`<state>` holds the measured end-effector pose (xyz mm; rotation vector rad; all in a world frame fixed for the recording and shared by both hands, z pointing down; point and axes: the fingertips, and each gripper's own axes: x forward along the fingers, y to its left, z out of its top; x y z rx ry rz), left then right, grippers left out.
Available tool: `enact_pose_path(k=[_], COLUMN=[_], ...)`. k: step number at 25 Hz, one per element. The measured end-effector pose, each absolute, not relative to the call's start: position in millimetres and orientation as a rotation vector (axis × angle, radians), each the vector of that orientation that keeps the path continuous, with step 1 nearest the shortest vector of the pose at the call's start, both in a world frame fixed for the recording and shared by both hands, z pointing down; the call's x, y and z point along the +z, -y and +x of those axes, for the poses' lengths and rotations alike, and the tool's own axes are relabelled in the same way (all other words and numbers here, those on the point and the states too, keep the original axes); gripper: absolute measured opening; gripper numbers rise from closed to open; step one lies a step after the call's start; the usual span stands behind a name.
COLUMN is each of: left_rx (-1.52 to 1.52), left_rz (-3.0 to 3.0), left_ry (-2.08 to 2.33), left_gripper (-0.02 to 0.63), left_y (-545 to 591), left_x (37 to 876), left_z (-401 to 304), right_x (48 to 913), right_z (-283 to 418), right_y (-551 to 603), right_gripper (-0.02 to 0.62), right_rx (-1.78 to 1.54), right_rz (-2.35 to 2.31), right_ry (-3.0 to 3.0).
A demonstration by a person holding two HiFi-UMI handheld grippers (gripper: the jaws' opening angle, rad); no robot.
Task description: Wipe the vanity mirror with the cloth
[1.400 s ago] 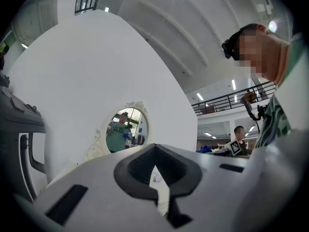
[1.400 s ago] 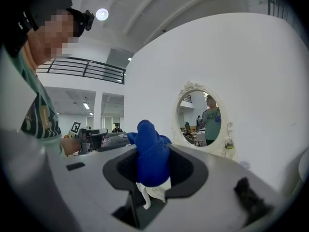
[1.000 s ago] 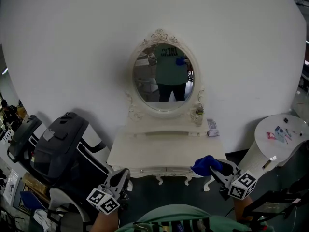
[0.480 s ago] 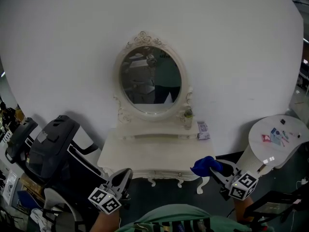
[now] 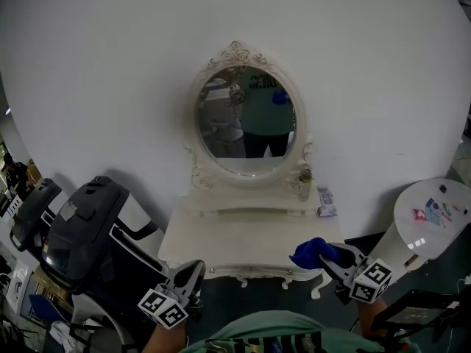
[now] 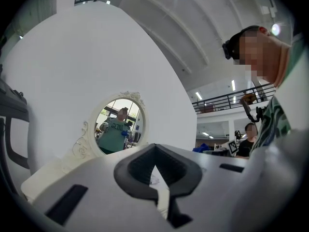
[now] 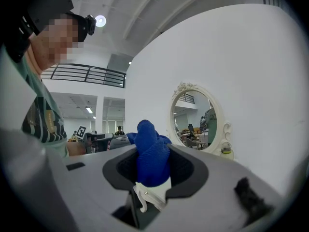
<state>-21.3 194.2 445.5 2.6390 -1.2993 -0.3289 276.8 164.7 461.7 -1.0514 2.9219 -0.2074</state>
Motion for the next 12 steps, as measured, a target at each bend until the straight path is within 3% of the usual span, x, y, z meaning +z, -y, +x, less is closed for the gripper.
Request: enact_pose_path(k=[12], left_rx=[-0.312], left_rz=[2.717], left_ry=[1.176], left_gripper=[0.006], left_y=[-90.2], left_x=[429.4], left_z=[-169.5], right_x=[438.4], right_z=[128.6], right_y=[-78.0], right_gripper=[0.129], right_rx=[-0.152], right_rz=[-1.175], right_ry=[-2.88])
